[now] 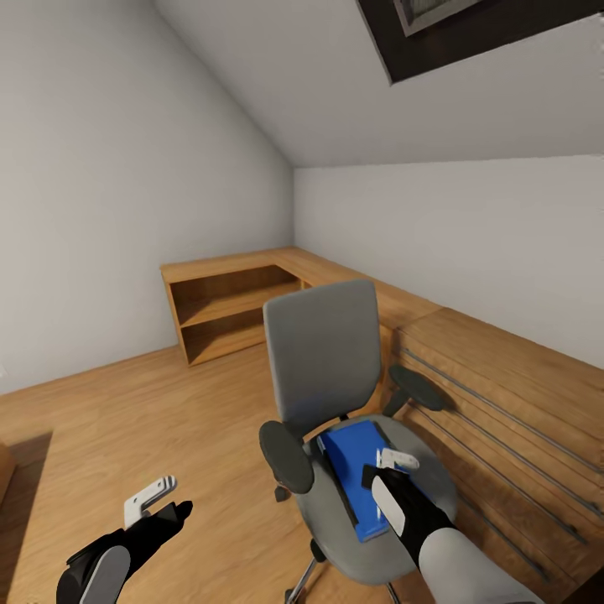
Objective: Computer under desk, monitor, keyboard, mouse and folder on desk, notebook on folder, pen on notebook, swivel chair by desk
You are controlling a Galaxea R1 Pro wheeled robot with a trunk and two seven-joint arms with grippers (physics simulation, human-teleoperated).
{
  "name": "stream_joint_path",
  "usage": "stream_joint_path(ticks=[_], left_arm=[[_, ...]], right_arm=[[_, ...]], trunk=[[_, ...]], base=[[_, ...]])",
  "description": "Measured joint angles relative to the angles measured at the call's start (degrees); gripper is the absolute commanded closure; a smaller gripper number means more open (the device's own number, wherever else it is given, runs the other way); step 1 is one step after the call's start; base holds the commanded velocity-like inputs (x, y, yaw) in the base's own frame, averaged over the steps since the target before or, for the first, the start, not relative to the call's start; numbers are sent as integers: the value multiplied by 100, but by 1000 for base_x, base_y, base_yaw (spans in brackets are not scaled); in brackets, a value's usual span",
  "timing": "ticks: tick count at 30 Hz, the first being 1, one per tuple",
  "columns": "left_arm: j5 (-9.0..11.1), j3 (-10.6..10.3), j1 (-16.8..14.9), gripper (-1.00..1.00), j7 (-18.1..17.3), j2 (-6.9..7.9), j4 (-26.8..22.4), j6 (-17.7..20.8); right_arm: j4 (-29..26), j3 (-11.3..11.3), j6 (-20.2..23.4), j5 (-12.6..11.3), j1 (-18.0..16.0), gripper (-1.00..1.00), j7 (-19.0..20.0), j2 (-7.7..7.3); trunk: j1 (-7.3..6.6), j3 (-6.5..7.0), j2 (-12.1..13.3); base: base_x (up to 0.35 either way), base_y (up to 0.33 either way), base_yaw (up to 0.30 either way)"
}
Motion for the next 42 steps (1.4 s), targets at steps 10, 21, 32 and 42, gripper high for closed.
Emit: stream_joint_path(ticks=[10,21,32,42], left_arm=[[0,-3,2,-100,0,0,0,0],[0,-9,4,-100,-8,0,-7,10],[8,-82,5,-100,-9,-2,-8,18],[5,-131,5,-100,-6,-6,-9,10]], right_arm=[[-786,-23,95,7,38,100,-2,-28],[-3129,-69,1065,-9,891,100,-7,-144],[-5311,-431,1902,-25,1806,100,-20,-169],[-5661,-471,1961,-26,1905,100,-19,-158]], trunk=[[-218,179,401],[-460,377,843],[-702,574,1284],[-924,754,1685]], base=[[-300,-75,0],[-312,-174,0],[-300,-207,0],[-170,-96,0]])
